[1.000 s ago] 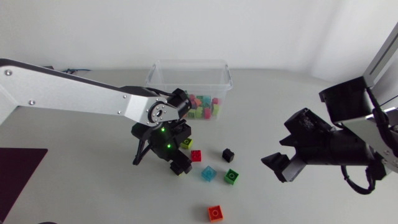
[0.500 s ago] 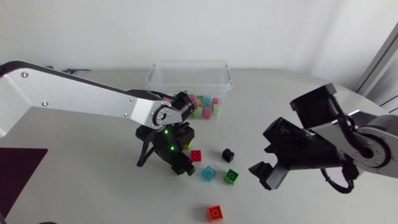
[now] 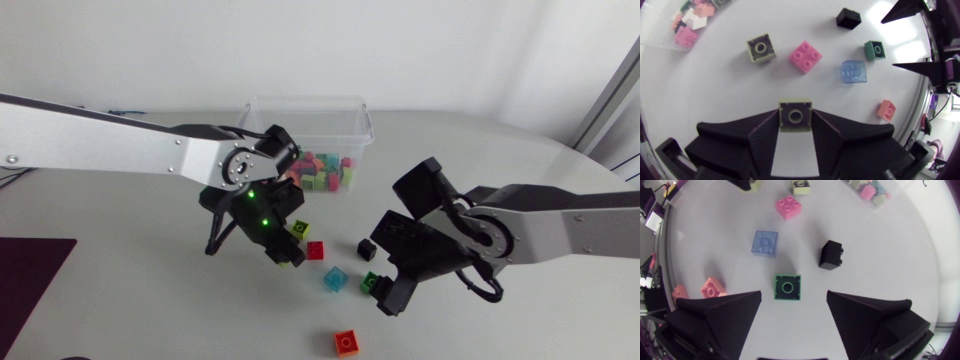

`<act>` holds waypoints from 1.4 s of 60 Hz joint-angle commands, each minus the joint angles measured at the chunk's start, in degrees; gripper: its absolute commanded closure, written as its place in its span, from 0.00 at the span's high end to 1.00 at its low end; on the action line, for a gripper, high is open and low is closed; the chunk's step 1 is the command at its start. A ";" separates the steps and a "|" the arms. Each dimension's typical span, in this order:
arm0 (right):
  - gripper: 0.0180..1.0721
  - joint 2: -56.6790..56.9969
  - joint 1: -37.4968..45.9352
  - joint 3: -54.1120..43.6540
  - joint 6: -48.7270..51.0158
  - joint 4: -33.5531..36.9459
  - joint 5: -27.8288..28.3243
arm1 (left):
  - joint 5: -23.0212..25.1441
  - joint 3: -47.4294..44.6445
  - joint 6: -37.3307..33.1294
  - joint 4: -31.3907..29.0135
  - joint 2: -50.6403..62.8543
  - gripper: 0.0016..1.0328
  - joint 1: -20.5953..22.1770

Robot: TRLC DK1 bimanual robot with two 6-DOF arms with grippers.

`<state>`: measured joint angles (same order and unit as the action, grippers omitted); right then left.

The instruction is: Place the duplo bricks in the container

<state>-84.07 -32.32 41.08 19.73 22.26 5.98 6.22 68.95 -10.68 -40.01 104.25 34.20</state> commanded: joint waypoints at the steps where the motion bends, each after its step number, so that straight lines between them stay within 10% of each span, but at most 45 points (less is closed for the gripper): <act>1: 0.89 -3.47 -0.56 1.55 -0.13 -0.82 -0.44 | 0.90 -0.48 -1.63 -0.51 -4.05 0.28 -1.68; 19: 0.80 -10.32 -2.40 3.74 -0.21 -2.49 -1.32 | 5.21 3.91 -1.28 1.07 -10.47 0.28 -8.18; 35: 0.27 -12.26 -2.49 4.62 -0.57 -3.19 -1.76 | 7.05 7.52 1.10 6.17 -11.52 0.29 -11.78; 84: 0.21 -1.01 1.91 16.93 -0.83 8.59 0.70 | 7.05 28.35 8.22 18.83 4.74 0.32 -15.91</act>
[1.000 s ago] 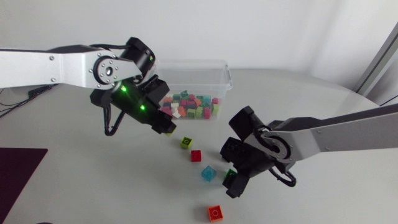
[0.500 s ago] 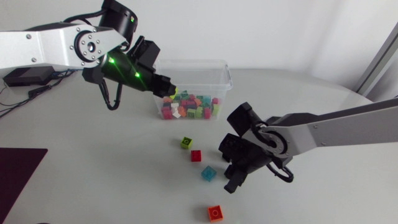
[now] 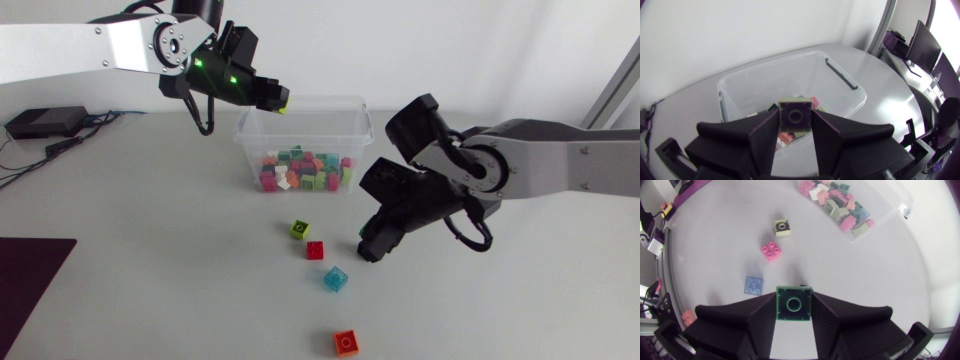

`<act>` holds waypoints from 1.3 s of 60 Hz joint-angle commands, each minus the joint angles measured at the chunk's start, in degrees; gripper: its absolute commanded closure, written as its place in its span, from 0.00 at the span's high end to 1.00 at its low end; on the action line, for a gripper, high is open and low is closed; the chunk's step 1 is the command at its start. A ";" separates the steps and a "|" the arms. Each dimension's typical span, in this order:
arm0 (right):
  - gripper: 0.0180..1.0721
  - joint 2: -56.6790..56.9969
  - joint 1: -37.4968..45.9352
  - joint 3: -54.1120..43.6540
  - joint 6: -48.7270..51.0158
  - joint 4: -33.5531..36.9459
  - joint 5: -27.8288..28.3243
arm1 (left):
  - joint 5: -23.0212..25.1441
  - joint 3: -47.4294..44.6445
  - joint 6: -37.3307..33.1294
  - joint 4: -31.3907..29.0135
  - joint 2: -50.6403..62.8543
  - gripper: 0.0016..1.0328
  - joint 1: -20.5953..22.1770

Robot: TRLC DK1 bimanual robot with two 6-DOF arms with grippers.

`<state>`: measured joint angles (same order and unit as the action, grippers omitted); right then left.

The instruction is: Place the duplo bricks in the container

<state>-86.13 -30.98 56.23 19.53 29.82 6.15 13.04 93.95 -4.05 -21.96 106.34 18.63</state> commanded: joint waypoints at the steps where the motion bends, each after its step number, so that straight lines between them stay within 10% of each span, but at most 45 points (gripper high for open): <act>1: 0.21 1.14 0.66 2.04 -0.63 1.03 0.79 | 0.15 3.52 1.68 0.77 2.73 0.32 -0.35; 11: 0.21 1.40 1.71 4.68 -0.81 1.29 1.58 | -1.35 6.86 2.30 0.86 5.80 0.44 -0.26; 23: 0.21 0.70 3.30 9.34 -0.90 1.55 2.81 | -2.40 6.59 1.33 1.30 5.36 0.94 -0.09; 78: 0.21 -15.83 8.31 32.02 -7.05 -8.11 6.33 | 10.52 -27.16 -33.12 -3.53 -16.17 0.95 -0.88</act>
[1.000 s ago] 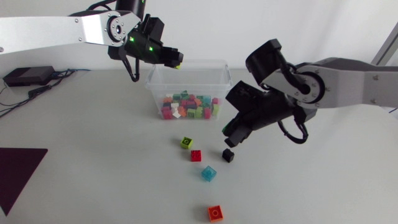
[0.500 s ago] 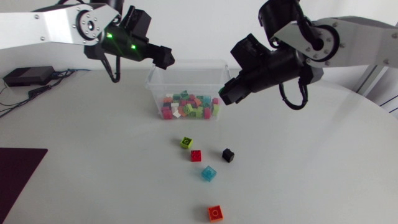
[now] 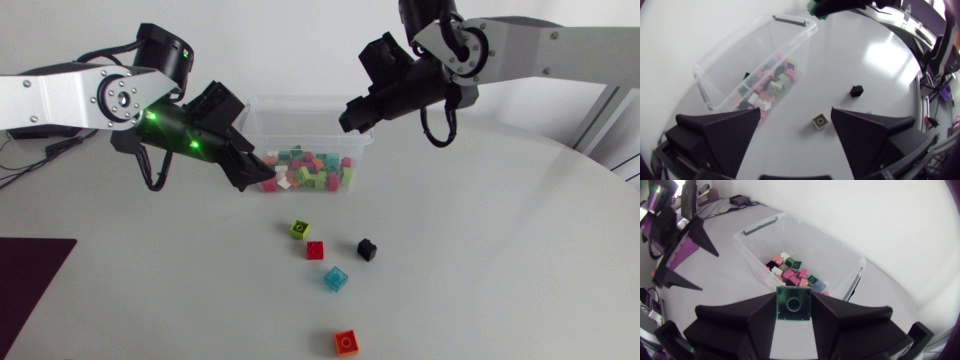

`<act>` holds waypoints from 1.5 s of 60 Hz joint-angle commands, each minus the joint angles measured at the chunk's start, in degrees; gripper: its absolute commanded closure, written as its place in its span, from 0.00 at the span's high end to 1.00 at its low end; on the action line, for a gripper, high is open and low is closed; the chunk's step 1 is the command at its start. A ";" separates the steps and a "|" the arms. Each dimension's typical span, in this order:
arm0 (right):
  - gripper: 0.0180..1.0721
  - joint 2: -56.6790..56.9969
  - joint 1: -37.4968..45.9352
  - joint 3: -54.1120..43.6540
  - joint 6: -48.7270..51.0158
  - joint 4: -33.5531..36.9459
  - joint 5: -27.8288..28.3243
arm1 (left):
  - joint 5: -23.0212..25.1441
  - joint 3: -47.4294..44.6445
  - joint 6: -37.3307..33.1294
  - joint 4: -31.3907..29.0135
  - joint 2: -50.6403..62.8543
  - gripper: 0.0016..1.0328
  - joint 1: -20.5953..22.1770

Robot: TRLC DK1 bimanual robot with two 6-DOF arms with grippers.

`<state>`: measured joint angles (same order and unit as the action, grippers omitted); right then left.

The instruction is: Place the duplo bricks in the container

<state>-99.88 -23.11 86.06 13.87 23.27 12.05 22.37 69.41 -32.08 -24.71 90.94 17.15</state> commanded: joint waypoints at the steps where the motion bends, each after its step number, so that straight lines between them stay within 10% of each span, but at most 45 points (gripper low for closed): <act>1: 0.21 -2.34 0.44 2.36 -1.39 -1.82 0.43 | 1.62 -3.05 -6.07 -0.78 -0.58 0.95 0.61; 42: 0.22 -13.94 -1.23 10.35 -3.32 -12.63 -1.33 | 1.62 -3.40 -17.76 -0.16 8.47 0.95 2.89; 46: 0.38 -15.26 -1.41 11.23 -3.32 -12.81 -2.30 | 1.62 -3.40 -18.55 -0.08 8.56 0.95 2.89; 53: 0.97 -15.96 -1.50 11.94 -3.06 -12.81 -4.14 | 1.54 -3.40 -20.57 0.01 9.44 0.95 2.98; 90: 0.96 13.92 2.37 -18.47 0.63 -11.84 0.69 | -3.12 4.60 -37.09 -3.59 20.86 0.95 7.20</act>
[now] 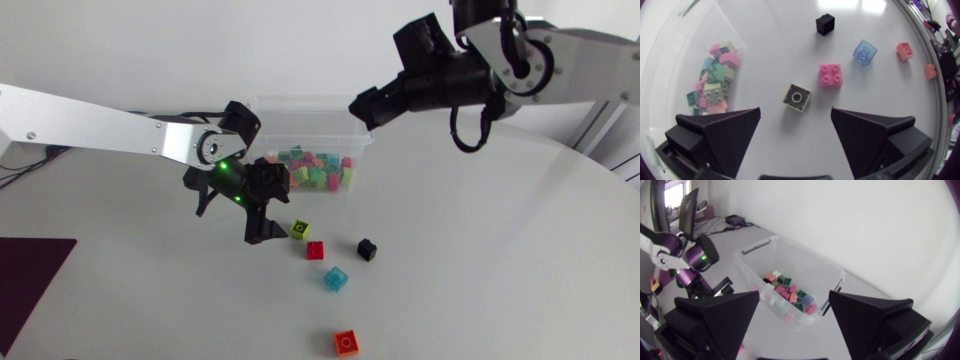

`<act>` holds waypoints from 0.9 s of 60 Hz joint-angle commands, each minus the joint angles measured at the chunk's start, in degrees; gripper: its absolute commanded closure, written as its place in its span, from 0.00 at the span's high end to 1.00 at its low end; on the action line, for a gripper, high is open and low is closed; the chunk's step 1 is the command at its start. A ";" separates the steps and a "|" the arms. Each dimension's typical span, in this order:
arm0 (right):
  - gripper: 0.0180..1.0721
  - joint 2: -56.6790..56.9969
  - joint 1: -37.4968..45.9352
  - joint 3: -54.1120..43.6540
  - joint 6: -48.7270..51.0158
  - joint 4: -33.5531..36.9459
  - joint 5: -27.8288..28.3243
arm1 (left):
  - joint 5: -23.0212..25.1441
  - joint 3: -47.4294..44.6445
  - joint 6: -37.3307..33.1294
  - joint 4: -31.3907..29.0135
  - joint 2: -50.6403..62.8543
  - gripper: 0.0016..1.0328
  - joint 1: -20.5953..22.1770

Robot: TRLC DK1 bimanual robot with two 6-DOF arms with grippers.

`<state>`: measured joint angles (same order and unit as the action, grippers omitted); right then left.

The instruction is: Place the duplo bricks in the container

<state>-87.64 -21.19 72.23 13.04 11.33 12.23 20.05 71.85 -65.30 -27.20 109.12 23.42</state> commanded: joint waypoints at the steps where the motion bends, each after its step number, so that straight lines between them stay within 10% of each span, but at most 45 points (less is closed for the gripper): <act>1: 0.96 2.56 0.62 -5.96 1.55 0.09 0.95 | -0.89 2.50 -5.19 -1.36 3.12 0.94 1.10; 54: 0.95 5.28 -5.62 -26.08 2.52 2.11 -4.14 | -3.00 17.18 -13.28 -11.65 16.39 0.76 3.65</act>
<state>-81.56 -25.91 47.72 15.05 12.75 9.10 17.21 86.17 -76.49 -37.06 123.24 26.55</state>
